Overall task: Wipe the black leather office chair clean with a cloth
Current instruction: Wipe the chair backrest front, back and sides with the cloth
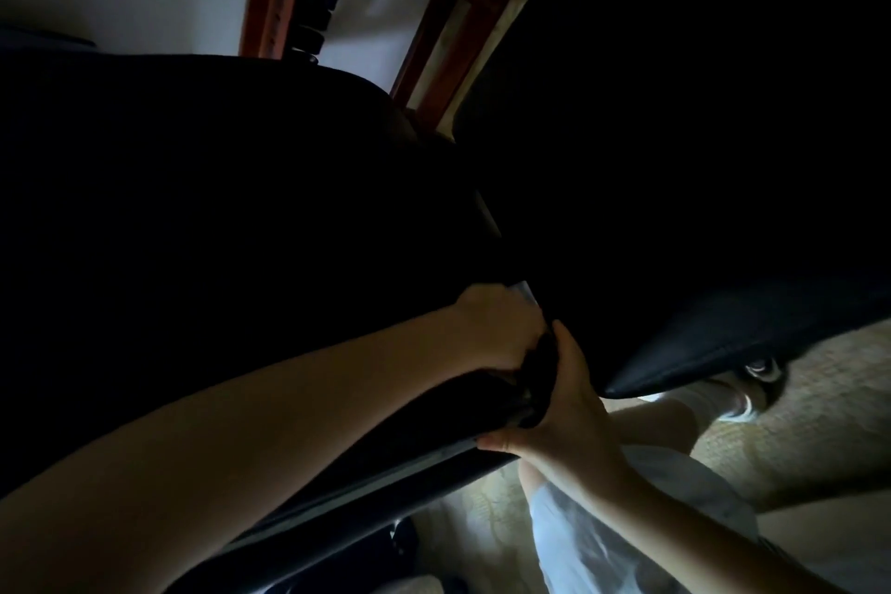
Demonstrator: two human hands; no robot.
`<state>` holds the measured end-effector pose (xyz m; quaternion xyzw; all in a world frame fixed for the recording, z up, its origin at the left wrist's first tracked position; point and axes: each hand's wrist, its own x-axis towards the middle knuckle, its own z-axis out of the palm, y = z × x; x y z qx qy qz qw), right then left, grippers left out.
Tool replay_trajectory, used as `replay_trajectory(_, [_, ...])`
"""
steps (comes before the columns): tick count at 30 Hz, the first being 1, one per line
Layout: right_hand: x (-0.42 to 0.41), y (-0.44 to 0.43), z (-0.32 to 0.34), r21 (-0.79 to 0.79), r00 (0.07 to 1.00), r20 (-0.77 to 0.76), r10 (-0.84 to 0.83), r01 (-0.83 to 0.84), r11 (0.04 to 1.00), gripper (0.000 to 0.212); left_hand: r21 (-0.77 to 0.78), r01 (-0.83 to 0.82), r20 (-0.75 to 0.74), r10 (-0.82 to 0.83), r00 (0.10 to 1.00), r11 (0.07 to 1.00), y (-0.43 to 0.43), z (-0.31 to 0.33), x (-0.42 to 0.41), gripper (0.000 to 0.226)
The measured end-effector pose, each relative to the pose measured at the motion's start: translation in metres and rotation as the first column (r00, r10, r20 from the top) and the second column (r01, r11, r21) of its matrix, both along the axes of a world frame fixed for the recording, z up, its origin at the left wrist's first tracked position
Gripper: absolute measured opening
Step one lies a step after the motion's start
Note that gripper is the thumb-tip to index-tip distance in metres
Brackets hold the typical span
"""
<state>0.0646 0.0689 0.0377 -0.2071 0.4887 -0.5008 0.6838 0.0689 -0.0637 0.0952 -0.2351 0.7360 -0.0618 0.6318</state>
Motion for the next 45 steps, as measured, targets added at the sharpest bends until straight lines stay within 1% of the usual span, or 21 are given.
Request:
replay_trajectory(1, [0.000, -0.002, -0.005, -0.074, 0.999, 0.006, 0.050, -0.050, 0.996, 0.130, -0.021, -0.001, -0.046, 0.000, 0.999, 1.000, -0.015, 0.002, 0.000, 0.026])
replay_trajectory(3, [-0.002, -0.007, -0.008, -0.138, 0.983, 0.022, 0.183, -0.179, 0.974, 0.112, -0.128, -0.005, -0.122, -0.011, 0.992, 0.992, -0.045, 0.012, -0.002, 0.030])
replay_trajectory(6, [-0.004, -0.012, -0.010, -0.158, 0.954, 0.065, 0.292, -0.279, 0.947, 0.099, -0.283, -0.008, -0.160, -0.039, 0.986, 0.959, -0.090, 0.032, -0.003, 0.032])
replay_trajectory(9, [-0.008, -0.013, -0.006, -0.192, 0.939, 0.019, 0.342, -0.333, 0.923, 0.099, -0.382, -0.050, -0.248, -0.050, 0.968, 0.923, -0.123, 0.065, -0.001, 0.033])
replay_trajectory(12, [-0.009, -0.011, -0.002, -0.216, 0.929, 0.012, 0.369, -0.358, 0.908, 0.107, -0.439, -0.065, -0.320, -0.088, 0.943, 0.896, -0.118, 0.082, 0.008, 0.033])
replay_trajectory(15, [-0.015, -0.011, 0.012, -0.220, 0.940, 0.013, 0.340, -0.329, 0.918, 0.083, -0.437, -0.078, -0.343, -0.085, 0.936, 0.896, -0.078, 0.081, 0.016, 0.035])
replay_trajectory(18, [-0.017, -0.017, 0.025, -0.239, 0.958, -0.006, 0.287, -0.280, 0.930, 0.094, -0.312, -0.076, -0.382, -0.052, 0.923, 0.947, -0.029, 0.081, 0.021, 0.033])
replay_trajectory(20, [-0.013, -0.024, 0.030, -0.271, 0.960, -0.083, 0.268, -0.280, 0.921, 0.088, -0.234, -0.070, -0.420, -0.036, 0.907, 0.970, -0.001, 0.086, 0.024, 0.032])
replay_trajectory(22, [-0.009, -0.029, 0.036, -0.286, 0.952, -0.163, 0.260, -0.298, 0.911, 0.081, -0.234, -0.042, -0.437, -0.067, 0.897, 0.971, 0.012, 0.097, 0.030, 0.033])
replay_trajectory(24, [-0.008, -0.031, 0.043, -0.270, 0.948, -0.218, 0.231, -0.286, 0.919, 0.083, -0.293, -0.037, -0.437, -0.099, 0.894, 0.955, 0.005, 0.116, 0.036, 0.037])
replay_trajectory(25, [-0.009, -0.032, 0.048, -0.272, 0.945, -0.246, 0.214, -0.279, 0.921, 0.082, -0.342, -0.016, -0.425, -0.140, 0.895, 0.939, -0.004, 0.127, 0.038, 0.039])
replay_trajectory(27, [-0.012, -0.033, 0.057, -0.265, 0.922, -0.320, 0.215, -0.306, 0.914, 0.069, -0.459, 0.034, -0.381, -0.232, 0.895, 0.888, -0.026, 0.156, 0.042, 0.038])
replay_trajectory(28, [-0.013, -0.033, 0.061, -0.255, 0.908, -0.357, 0.219, -0.320, 0.912, 0.062, -0.517, 0.014, -0.384, -0.246, 0.890, 0.856, -0.038, 0.174, 0.045, 0.037])
replay_trajectory(30, [-0.013, -0.033, 0.067, -0.275, 0.899, -0.385, 0.207, -0.326, 0.904, 0.058, -0.628, -0.105, -0.435, -0.236, 0.869, 0.771, -0.066, 0.212, 0.056, 0.035])
replay_trajectory(32, [-0.013, -0.034, 0.074, -0.305, 0.897, -0.393, 0.204, -0.336, 0.891, 0.058, -0.720, -0.252, -0.505, -0.240, 0.829, 0.647, -0.091, 0.241, 0.071, 0.035])
replay_trajectory(34, [-0.014, -0.032, 0.079, -0.308, 0.892, -0.395, 0.218, -0.352, 0.884, 0.058, -0.757, -0.387, -0.569, -0.239, 0.787, 0.526, -0.105, 0.249, 0.076, 0.030])
replay_trajectory(36, [-0.017, -0.030, 0.082, -0.316, 0.888, -0.404, 0.222, -0.362, 0.877, 0.056, -0.744, -0.454, -0.609, -0.218, 0.762, 0.491, -0.103, 0.237, 0.070, 0.027])
replay_trajectory(38, [-0.022, -0.029, 0.083, -0.317, 0.881, -0.412, 0.234, -0.380, 0.869, 0.054, -0.713, -0.443, -0.625, -0.206, 0.753, 0.544, -0.092, 0.218, 0.065, 0.025])
replay_trajectory(40, [-0.026, -0.028, 0.087, -0.312, 0.877, -0.411, 0.249, -0.392, 0.866, 0.052, -0.634, -0.426, -0.652, -0.149, 0.744, 0.646, -0.074, 0.198, 0.062, 0.028])
replay_trajectory(43, [-0.025, -0.029, 0.096, -0.334, 0.867, -0.437, 0.241, -0.405, 0.851, 0.052, -0.521, -0.327, -0.626, -0.093, 0.774, 0.789, -0.031, 0.176, 0.055, 0.032])
replay_trajectory(45, [-0.021, -0.028, 0.105, -0.343, 0.848, -0.477, 0.231, -0.421, 0.839, 0.053, -0.441, -0.270, -0.611, -0.066, 0.789, 0.856, -0.003, 0.170, 0.052, 0.030])
